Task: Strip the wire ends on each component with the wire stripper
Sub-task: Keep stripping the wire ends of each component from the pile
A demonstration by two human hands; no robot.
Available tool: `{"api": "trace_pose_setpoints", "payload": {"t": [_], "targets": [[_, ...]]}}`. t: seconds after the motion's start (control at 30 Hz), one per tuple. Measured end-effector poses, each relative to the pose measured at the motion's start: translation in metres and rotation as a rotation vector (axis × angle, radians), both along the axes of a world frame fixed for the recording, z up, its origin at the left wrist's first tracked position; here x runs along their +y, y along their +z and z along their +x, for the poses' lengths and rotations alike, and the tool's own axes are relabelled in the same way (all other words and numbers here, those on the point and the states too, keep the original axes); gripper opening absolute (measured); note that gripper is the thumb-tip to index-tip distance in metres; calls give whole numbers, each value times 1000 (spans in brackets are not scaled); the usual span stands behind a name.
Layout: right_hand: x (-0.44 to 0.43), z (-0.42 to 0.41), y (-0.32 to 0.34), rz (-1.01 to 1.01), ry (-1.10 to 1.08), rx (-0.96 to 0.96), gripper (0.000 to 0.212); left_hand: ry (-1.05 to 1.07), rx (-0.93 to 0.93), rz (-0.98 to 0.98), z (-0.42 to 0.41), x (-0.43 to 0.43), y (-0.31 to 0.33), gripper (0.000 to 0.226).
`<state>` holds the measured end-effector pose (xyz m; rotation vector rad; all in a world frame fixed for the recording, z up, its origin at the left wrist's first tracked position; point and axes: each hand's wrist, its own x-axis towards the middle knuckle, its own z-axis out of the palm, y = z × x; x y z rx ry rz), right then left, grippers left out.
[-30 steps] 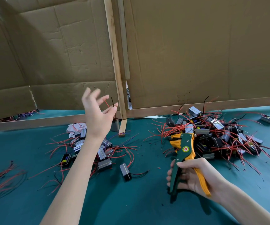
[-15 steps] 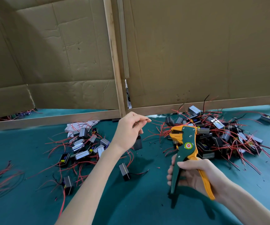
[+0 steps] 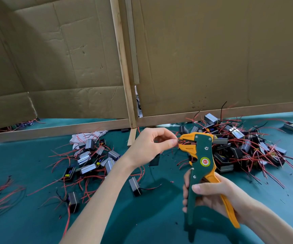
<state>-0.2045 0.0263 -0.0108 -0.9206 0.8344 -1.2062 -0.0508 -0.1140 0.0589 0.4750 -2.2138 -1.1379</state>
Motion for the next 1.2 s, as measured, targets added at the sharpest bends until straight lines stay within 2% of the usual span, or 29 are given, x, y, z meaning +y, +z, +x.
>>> {"api": "trace_pose_setpoints", "payload": {"t": [0.47, 0.57, 0.7, 0.77, 0.87, 0.97, 1.07, 1.13, 1.2], "targets": [[0, 5, -3, -9, -39, 75, 23, -28, -67, 70, 7, -5, 1, 11], [3, 8, -3, 19, -91, 80, 25, -34, -76, 76, 8, -7, 1, 11], [6, 19, -5, 157, -249, 94, 47, -21, -94, 79, 7, -11, -3, 8], [6, 25, -5, 208, -317, 135, 40, 5, -110, 69, 4, -13, -9, 9], [3, 25, -7, 206, -377, 159, 27, 80, -164, 4, -1, -16, -21, 12], [-3, 19, -5, 138, -308, 25, 14, 157, -182, -127, -6, -17, -31, 12], [-8, 10, -4, 88, -316, -33, 18, 221, -247, -293, -9, -19, -39, 9], [-8, 1, -2, 54, -362, -76, 23, 160, -366, -381, -13, -16, -45, 12], [-7, -5, 2, 35, -418, -134, 14, 40, -433, -371, -16, -8, -44, 17]]}}
